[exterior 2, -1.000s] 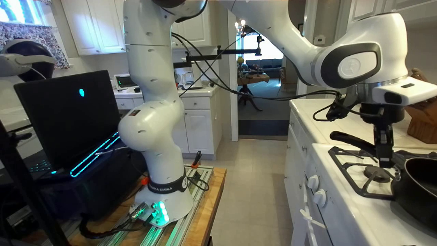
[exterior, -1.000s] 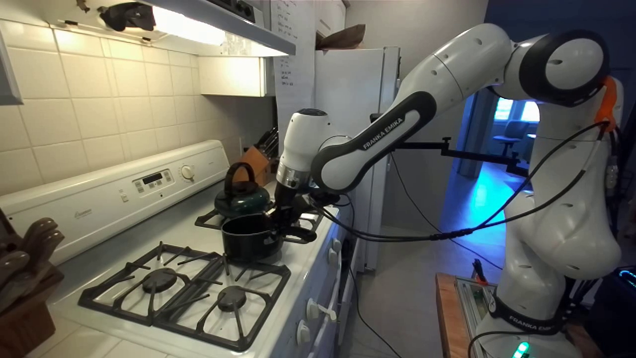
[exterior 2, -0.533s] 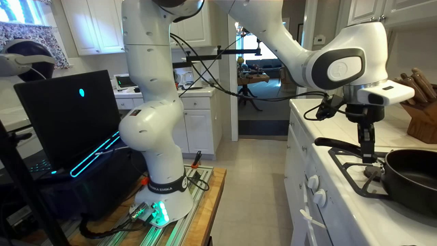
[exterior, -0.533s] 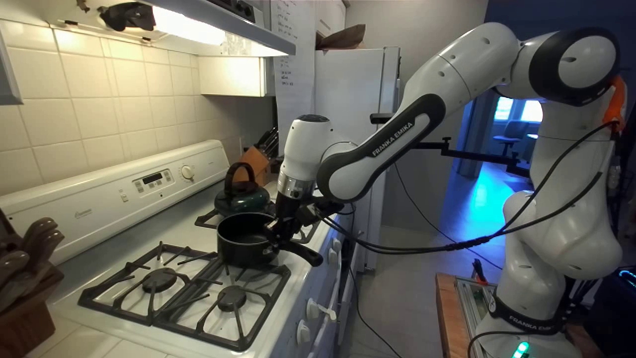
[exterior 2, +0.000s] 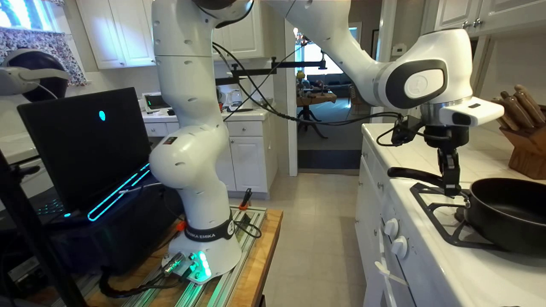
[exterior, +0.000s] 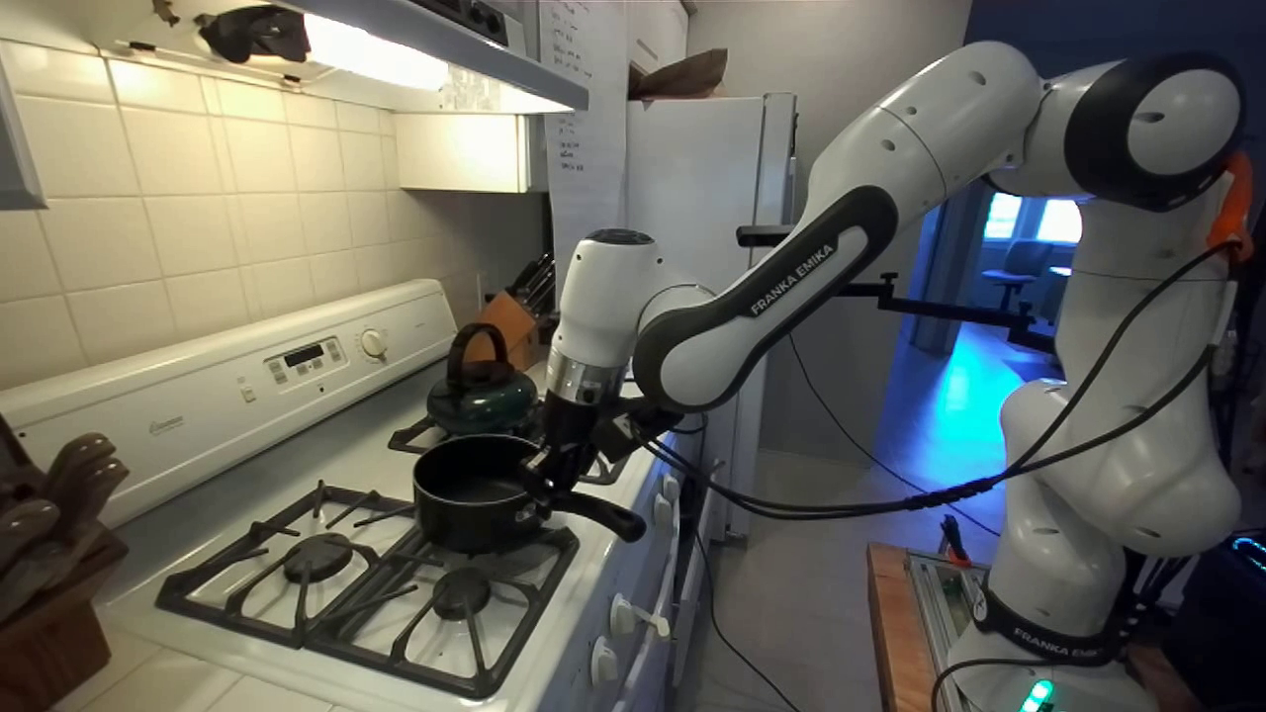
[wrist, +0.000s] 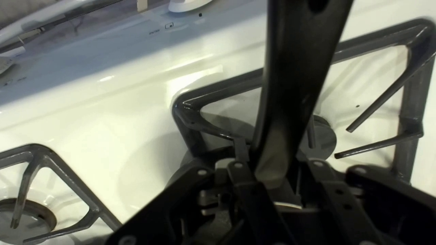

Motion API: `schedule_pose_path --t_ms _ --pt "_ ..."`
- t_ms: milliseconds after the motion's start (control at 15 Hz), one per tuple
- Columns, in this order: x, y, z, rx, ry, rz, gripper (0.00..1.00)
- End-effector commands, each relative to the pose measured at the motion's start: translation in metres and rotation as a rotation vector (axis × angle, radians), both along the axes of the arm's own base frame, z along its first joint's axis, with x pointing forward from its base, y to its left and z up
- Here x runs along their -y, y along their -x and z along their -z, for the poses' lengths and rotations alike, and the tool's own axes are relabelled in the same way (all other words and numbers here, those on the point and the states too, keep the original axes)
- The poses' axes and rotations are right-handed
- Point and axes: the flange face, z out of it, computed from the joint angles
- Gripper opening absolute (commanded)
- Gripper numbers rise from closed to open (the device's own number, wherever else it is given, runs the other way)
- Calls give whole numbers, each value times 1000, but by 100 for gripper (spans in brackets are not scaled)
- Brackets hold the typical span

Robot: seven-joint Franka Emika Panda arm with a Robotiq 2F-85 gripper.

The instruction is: Move the black pot to the left

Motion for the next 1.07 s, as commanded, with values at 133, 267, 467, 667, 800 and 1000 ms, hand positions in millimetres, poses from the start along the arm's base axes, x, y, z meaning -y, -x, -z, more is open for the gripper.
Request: schedule_pose_path --t_ms 133,267,467,667,800,1000 --pt "-23 10 -15 -13 9 -84 8" --pt "-30 13 -15 -23 14 -110 8" --pt "-39 16 -13 -32 21 -136 8" --pt "-44 16 -9 -44 22 -152 8" --pt "-47 16 -8 -51 23 -162 8" --pt "-51 18 -8 -65 26 -180 8"
